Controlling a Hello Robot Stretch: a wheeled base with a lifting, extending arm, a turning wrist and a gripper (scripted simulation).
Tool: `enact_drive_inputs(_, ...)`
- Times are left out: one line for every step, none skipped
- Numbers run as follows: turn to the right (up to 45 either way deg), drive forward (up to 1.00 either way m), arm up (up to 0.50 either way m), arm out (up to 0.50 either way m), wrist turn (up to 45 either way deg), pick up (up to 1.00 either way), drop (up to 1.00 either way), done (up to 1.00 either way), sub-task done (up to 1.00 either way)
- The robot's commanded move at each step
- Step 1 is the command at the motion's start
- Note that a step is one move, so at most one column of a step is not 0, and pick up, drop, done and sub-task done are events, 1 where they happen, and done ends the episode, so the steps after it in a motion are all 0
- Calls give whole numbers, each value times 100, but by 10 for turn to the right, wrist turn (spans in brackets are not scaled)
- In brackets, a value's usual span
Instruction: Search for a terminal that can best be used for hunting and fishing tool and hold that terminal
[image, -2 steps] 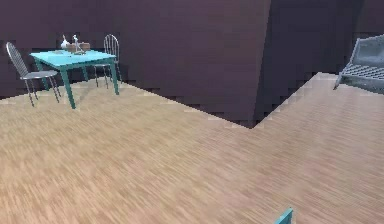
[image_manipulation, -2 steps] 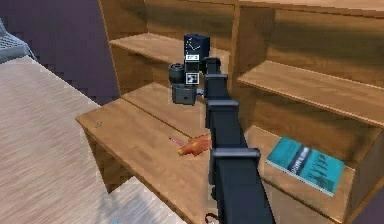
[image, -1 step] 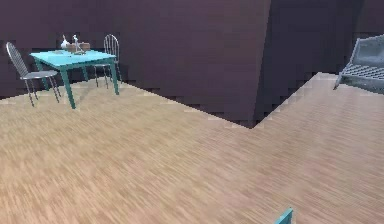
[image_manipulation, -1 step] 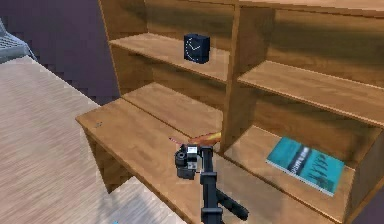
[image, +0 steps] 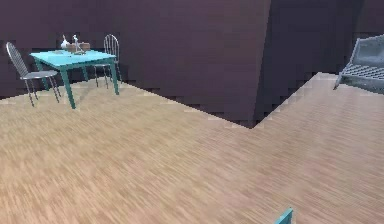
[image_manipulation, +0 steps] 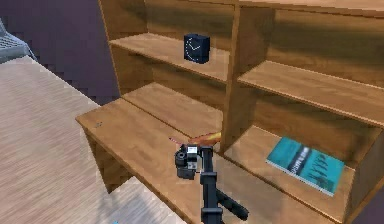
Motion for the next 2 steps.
enact_drive_inputs(0,0,10,0,0,0,0,0,0)
enact_drive_inputs(0,0,0,0,0,0,0,100,0)
